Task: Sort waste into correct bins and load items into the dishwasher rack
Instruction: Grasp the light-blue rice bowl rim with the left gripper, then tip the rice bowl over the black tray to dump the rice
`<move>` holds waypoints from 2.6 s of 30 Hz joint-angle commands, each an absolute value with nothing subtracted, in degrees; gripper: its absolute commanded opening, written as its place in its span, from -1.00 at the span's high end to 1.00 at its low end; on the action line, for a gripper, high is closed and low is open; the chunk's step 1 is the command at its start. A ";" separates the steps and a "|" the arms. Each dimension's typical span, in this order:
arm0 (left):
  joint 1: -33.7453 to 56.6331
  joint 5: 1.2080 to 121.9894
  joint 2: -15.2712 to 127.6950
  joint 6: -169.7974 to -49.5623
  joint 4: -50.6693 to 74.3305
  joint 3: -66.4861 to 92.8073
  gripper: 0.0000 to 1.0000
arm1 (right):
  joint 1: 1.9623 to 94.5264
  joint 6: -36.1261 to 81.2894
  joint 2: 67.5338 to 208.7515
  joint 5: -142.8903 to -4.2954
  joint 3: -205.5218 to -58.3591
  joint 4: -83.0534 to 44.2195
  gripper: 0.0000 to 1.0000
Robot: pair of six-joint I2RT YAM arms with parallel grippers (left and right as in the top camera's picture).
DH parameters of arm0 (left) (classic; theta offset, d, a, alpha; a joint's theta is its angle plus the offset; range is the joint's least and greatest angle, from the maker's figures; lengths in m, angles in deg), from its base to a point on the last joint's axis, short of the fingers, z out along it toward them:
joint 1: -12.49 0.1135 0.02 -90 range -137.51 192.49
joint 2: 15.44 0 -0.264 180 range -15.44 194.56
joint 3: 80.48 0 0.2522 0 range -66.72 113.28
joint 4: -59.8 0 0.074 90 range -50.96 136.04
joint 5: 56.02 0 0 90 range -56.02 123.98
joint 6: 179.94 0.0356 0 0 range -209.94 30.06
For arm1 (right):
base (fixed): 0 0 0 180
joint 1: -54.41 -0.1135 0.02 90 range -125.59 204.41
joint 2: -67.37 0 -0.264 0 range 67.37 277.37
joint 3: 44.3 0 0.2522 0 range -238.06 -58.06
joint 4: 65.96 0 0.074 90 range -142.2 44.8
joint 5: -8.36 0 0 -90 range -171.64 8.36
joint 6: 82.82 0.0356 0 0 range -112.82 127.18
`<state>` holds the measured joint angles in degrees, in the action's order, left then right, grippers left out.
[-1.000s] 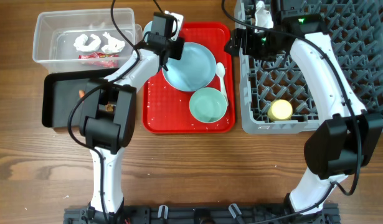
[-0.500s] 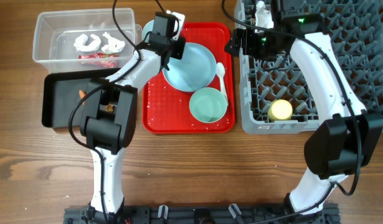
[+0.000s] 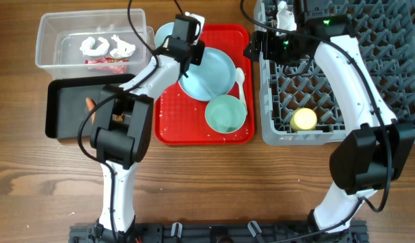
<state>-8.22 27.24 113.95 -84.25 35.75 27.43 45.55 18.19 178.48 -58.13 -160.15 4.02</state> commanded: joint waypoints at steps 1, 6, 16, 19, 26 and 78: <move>-9.59 24.44 107.94 -84.60 35.64 27.80 0.92 | 45.52 17.69 178.81 -58.78 -160.65 3.94 -0.93; -9.75 24.44 105.86 -84.64 33.72 27.80 0.92 | 45.52 17.66 178.81 -58.78 -160.65 3.96 -0.94; -9.81 24.70 100.13 -89.10 23.84 27.80 0.92 | 45.52 17.69 178.81 -58.76 -160.65 3.37 -0.94; -9.79 25.10 96.99 -93.10 18.42 27.80 0.92 | 45.52 17.69 178.81 -58.76 -160.65 3.41 -0.94; -9.88 28.38 90.08 -99.40 8.17 27.80 0.92 | 45.52 17.69 178.81 -58.76 -160.65 3.35 -0.95; 46.58 89.84 82.34 -92.29 -2.10 3.65 0.92 | 45.52 16.35 178.81 -58.72 -160.65 6.32 -0.99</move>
